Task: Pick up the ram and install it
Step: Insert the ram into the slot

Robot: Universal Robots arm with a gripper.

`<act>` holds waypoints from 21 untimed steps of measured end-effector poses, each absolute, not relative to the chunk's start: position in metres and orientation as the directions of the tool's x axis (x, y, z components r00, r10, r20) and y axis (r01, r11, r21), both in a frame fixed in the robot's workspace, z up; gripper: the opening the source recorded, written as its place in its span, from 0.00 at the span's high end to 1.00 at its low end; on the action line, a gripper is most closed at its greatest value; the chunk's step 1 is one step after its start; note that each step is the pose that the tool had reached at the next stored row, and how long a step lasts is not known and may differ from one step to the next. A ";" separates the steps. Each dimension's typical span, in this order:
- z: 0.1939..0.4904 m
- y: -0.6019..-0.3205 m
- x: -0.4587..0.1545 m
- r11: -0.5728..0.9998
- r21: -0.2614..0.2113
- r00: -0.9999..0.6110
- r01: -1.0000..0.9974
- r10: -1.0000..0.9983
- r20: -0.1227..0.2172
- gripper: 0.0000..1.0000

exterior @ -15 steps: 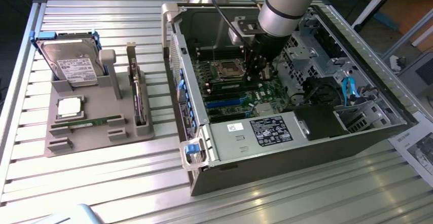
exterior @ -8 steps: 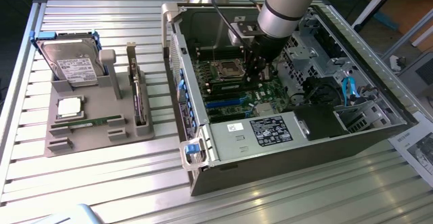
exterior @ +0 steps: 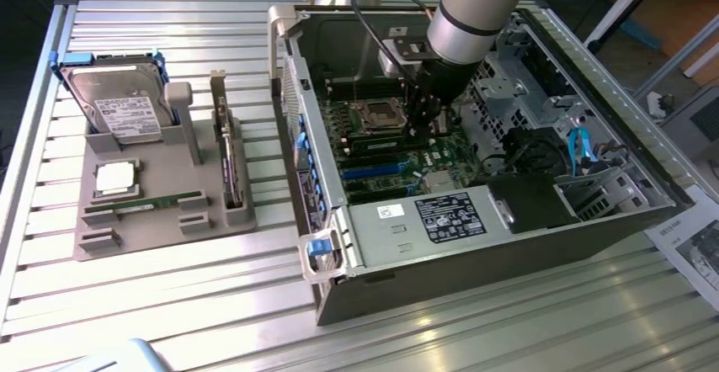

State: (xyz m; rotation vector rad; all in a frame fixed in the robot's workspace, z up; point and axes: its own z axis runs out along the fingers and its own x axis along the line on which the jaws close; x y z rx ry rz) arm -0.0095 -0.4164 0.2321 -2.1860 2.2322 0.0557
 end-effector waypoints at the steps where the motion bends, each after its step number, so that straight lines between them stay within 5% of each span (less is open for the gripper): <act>1: 0.232 -0.416 -0.010 0.021 0.014 -0.021 -1.000 -0.999 -0.037 0.88; 6: 0.232 -0.417 -0.010 0.021 0.014 -0.021 -1.000 -0.999 -0.037 0.75; 21: 0.250 -0.417 -0.010 0.021 0.014 -0.021 -1.000 -0.999 -0.037 0.75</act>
